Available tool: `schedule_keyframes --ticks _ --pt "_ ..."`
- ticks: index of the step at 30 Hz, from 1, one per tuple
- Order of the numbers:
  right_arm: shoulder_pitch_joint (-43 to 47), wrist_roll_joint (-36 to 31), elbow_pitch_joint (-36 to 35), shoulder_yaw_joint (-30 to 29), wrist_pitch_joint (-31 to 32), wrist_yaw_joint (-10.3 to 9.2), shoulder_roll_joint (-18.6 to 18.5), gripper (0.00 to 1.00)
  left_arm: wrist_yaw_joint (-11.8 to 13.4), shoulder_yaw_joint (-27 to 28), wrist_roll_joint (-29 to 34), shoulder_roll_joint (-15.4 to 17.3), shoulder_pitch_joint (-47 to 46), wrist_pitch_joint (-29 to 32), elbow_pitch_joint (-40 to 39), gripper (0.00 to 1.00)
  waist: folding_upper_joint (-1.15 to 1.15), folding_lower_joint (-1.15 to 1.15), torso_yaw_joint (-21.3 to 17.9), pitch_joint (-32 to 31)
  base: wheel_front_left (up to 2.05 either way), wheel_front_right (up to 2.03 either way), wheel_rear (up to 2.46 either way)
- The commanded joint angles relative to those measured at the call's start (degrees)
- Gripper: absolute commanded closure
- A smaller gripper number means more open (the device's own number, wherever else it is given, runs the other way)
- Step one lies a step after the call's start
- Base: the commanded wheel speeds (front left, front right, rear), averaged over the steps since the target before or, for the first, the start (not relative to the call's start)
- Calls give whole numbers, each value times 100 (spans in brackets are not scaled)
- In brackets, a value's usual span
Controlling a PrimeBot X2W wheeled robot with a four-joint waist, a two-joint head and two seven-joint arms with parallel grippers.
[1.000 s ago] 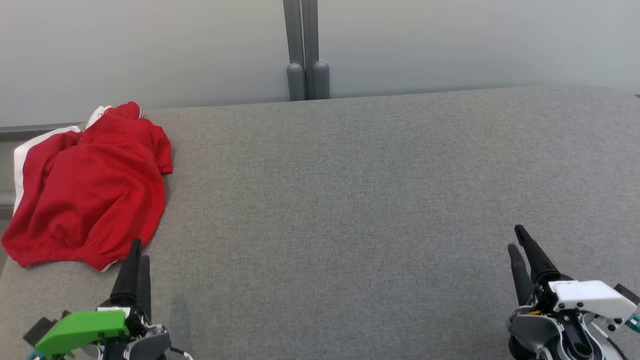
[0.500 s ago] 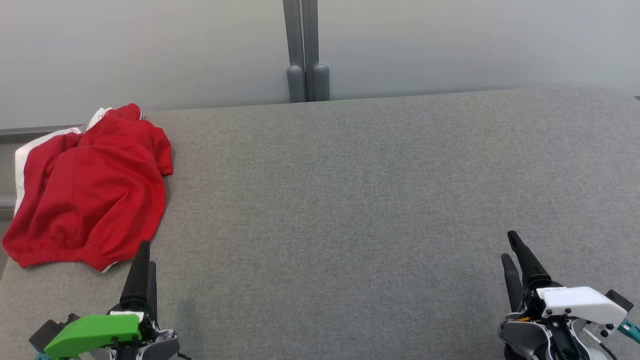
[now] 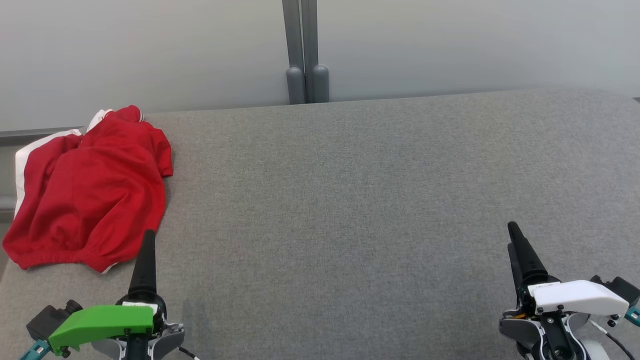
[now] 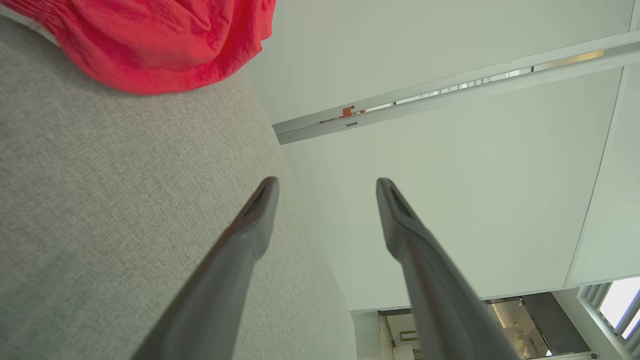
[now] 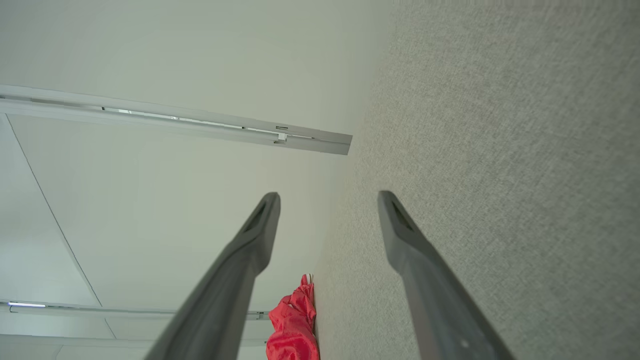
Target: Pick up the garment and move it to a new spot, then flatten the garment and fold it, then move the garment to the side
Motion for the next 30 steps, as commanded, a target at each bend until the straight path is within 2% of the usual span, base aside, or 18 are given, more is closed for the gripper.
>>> schedule_keyframes --ticks 1,30 --pt "-25 -190 -160 23 -70 3 -38 0 46 -34 232 36 -50 -69 -154 0 0 0 0 -2 0 0 0" --pt "136 -3110 -779 393 -639 4 -56 0 353 -477 3397 56 159 -637 -579 0 0 0 -6 -43 0 0 0"
